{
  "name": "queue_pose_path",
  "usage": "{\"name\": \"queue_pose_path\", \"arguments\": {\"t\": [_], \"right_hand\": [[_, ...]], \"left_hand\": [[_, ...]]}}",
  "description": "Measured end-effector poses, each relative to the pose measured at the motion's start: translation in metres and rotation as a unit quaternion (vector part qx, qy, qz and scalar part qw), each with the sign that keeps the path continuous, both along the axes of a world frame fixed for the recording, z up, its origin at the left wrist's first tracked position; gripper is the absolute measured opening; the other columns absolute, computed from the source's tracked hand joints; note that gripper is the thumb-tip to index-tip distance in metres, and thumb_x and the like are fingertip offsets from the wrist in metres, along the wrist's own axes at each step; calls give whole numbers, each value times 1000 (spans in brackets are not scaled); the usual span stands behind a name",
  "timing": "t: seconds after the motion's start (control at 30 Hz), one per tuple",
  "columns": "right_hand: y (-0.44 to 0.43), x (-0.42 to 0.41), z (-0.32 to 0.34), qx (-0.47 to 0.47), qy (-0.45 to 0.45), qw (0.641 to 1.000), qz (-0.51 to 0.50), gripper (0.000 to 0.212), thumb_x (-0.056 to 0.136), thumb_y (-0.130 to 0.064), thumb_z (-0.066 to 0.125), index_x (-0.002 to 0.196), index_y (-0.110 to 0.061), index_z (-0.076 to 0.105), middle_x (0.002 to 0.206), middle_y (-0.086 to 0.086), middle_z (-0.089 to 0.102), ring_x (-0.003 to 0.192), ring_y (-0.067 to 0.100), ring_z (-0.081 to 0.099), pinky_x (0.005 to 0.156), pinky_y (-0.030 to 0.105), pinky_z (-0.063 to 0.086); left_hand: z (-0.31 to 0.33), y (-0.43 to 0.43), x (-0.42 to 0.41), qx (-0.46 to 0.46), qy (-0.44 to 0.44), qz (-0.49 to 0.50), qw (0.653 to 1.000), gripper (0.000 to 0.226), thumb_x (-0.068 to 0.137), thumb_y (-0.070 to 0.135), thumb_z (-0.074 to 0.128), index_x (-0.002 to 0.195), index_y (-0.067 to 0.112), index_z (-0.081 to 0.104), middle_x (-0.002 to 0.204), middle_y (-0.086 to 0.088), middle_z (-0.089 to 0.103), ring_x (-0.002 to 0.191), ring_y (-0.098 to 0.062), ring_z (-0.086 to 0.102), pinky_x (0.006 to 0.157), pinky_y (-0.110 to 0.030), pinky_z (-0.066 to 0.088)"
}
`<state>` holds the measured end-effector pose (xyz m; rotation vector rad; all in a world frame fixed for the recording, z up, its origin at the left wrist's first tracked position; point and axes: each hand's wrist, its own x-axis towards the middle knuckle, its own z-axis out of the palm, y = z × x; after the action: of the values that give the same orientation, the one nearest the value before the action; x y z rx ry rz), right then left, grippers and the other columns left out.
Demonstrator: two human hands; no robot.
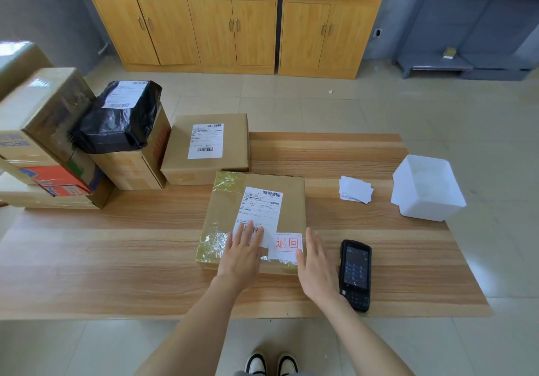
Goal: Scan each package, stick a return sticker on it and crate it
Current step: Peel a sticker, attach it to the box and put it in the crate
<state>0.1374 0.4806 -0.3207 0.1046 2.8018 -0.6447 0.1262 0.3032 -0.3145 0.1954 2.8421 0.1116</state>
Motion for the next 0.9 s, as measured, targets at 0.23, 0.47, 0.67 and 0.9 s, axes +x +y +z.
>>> {"name": "queue_pose_path", "arguments": {"t": [0.23, 0.47, 0.67, 0.9], "right_hand": [[-5, -30, 15, -229, -85, 960, -138, 65, 101, -42, 33, 153, -16, 3, 161, 3, 9, 147, 22, 14, 116, 39, 18], [-14, -42, 8, -305, -141, 922, -192, 78, 96, -41, 49, 153, -13, 3, 158, 5, 19, 143, 24, 25, 112, 35, 24], [-20, -40, 6, -339, -143, 901, -229, 81, 93, -40, 55, 153, -16, 6, 156, 3, 25, 141, 24, 29, 110, 37, 27], [-25, -42, 13, -359, -128, 891, -247, 80, 89, -40, 59, 152, -19, 14, 154, 3, 29, 138, 24, 34, 109, 40, 30]], "left_hand": [[10, -45, -23, 55, -13, 217, 974, 61, 101, 26, 29, 152, 16, -4, 158, -17, -11, 145, -35, -8, 118, -45, 5], [1, -73, -36, 292, -94, 402, 863, 58, 91, 23, 55, 138, 2, 31, 132, -21, 49, 117, -37, 50, 99, -44, 42], [4, -73, -36, 338, -101, 429, 831, 42, 88, 16, 57, 126, 0, 46, 118, -19, 59, 108, -34, 57, 95, -43, 48], [10, -73, -13, 370, -84, 456, 805, 44, 89, 18, 57, 128, 5, 41, 119, -15, 57, 106, -31, 56, 93, -40, 47]]}}
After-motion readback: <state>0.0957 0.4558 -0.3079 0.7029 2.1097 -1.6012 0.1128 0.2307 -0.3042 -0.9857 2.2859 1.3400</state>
